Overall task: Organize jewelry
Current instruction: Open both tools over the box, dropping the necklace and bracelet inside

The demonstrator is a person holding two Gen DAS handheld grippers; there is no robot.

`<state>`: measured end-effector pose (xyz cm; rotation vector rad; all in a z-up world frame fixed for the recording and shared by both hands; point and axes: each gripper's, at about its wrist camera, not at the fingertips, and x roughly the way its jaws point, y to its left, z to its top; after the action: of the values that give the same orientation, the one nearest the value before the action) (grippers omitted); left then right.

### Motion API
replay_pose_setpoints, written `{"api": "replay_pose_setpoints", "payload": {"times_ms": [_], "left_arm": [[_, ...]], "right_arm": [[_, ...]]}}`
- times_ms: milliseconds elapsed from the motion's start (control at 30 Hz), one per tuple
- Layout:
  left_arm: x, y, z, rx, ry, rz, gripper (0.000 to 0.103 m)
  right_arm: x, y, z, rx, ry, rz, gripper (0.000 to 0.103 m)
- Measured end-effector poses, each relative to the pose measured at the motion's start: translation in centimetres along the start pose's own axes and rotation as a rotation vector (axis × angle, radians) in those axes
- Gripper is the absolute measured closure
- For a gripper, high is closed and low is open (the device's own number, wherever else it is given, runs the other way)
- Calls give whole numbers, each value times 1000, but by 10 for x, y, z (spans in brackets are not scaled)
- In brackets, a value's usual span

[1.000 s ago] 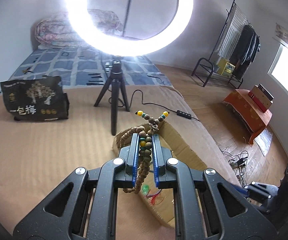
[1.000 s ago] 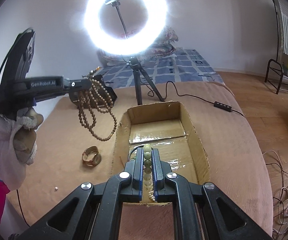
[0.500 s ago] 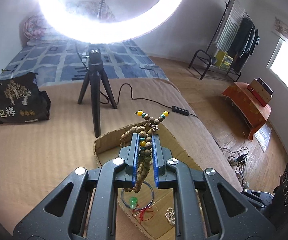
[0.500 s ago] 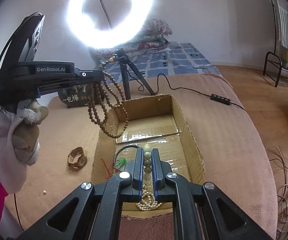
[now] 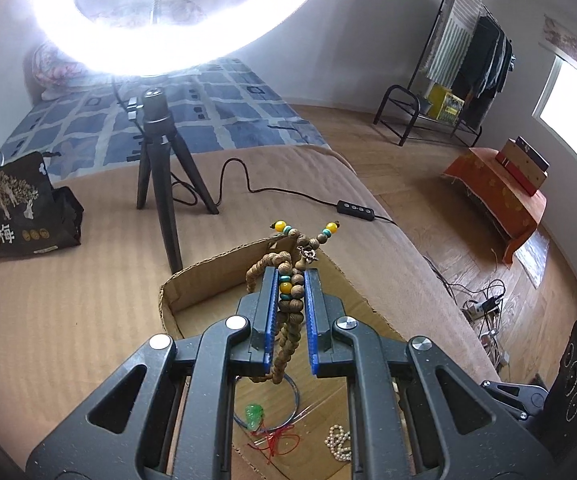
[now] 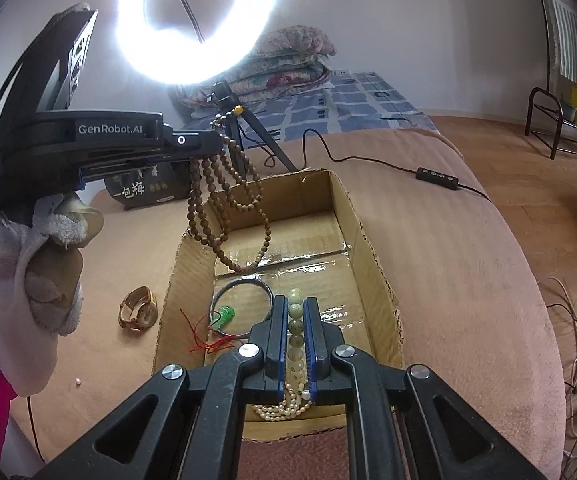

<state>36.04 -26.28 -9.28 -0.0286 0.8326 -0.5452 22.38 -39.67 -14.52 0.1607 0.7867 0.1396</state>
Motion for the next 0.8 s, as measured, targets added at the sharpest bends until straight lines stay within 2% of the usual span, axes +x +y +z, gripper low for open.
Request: {"api": "replay_pose_setpoints", "payload": {"times_ms": [67,133,167,200,233,267,300,333,467,533,700,800], "left_arm": [[-1,-3,0,9,-7,9,92],[-2,-5,0,19,-6,17,92],[-3,-6,0,21,-4,22,91],[-3,-6,0,24,-4,24,79],[-5,-7,0,25,-9,20,61],[-7,-7,-1,23,-17,19,54],[-10,-7,-1,22,-32,20,50],[-11,-7,-1,24,-38,23,50],[-16,-8,-3,29,-36,28,50],[-18,-8,-3,28,-36,27,50],[-28,-6,-6,24,-37,28,50],[-36,-5,-8,24,-43,33,50]], "right_arm": [[0,1,0,-5,-4,-6,94],[-2,3,1,-11,-13,-11,76],[-3,4,1,-14,-17,-14,73],[-3,6,1,-18,-19,-18,72],[-3,7,1,-22,-17,-21,70],[-3,8,1,-23,-14,-24,66],[-3,9,0,-24,-11,-27,53],[-3,10,0,-25,-13,-32,44],[-6,15,-2,-39,-19,-45,36],[-8,18,-3,-43,-23,-51,26],[-16,22,-3,-41,-39,-65,14],[-22,26,-4,-48,-44,-69,12]]}}
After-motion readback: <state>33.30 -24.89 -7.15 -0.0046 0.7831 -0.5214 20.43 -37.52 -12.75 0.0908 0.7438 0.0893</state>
